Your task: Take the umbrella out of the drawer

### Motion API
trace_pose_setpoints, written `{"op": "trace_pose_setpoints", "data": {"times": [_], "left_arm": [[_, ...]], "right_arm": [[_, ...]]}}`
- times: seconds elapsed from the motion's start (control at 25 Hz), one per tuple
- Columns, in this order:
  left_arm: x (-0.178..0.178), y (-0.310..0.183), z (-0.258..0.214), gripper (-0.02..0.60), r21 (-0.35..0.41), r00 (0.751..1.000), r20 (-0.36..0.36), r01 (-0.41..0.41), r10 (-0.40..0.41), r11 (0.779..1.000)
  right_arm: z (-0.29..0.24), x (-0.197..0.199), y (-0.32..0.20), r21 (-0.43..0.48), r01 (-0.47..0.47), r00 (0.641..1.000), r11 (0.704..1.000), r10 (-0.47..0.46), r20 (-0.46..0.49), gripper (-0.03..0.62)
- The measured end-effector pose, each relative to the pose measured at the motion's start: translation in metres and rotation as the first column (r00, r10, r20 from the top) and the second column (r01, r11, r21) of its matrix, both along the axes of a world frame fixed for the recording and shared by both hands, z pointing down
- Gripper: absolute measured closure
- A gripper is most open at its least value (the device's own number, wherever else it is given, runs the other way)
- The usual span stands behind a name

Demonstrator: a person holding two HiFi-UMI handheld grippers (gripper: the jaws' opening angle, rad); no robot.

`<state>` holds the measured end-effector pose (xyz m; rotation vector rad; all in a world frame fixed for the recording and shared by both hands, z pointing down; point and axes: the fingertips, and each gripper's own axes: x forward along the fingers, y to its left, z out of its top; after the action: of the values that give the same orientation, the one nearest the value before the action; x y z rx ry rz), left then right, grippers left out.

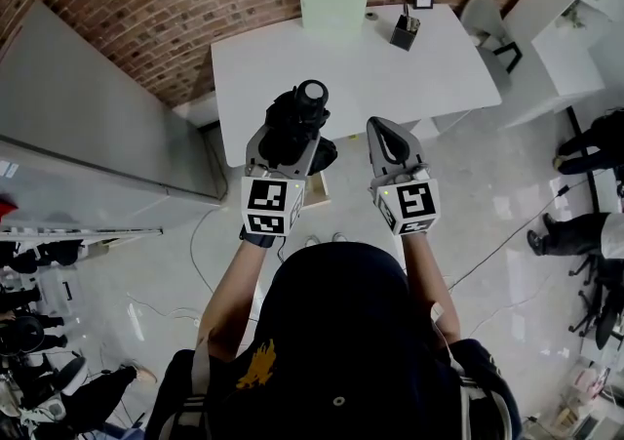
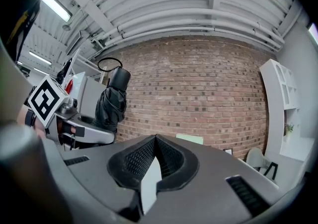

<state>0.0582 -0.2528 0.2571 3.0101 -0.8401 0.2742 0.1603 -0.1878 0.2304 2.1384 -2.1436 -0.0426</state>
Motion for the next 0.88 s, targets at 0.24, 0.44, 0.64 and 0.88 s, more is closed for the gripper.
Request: {"op": "trace_pose_setpoints", "data": {"times": [0.24, 0.44, 0.64, 0.88], "left_arm": [[-0.001, -0.005, -0.001, 0.295, 0.003, 1.000, 0.004, -0.001, 0.001, 1.000], [-0.001, -0.006, -0.002, 0.295, 0.008, 1.000, 0.002, 0.003, -0.003, 1.000], [-0.003, -0.009, -0.003, 0.295, 0.007, 1.000, 0.004, 0.004, -0.004, 1.000], [-0.004, -0.011, -0.002, 0.295, 0.003, 1.000, -0.002, 0.004, -0.004, 1.000]], "right_arm": [[0.004, 0.002, -0.005, -0.008, 0.000, 1.000, 1.000, 0.000, -0.014, 0.567], [0.005, 0.000, -0.008, -0.012, 0.012, 1.000, 1.000, -0.013, -0.017, 0.568], [0.005, -0.005, -0.014, -0.015, 0.023, 1.000, 1.000, -0.024, -0.019, 0.568], [0.006, -0.007, -0.015, -0.027, 0.030, 0.999, 0.999, -0.030, -0.034, 0.568]]}}
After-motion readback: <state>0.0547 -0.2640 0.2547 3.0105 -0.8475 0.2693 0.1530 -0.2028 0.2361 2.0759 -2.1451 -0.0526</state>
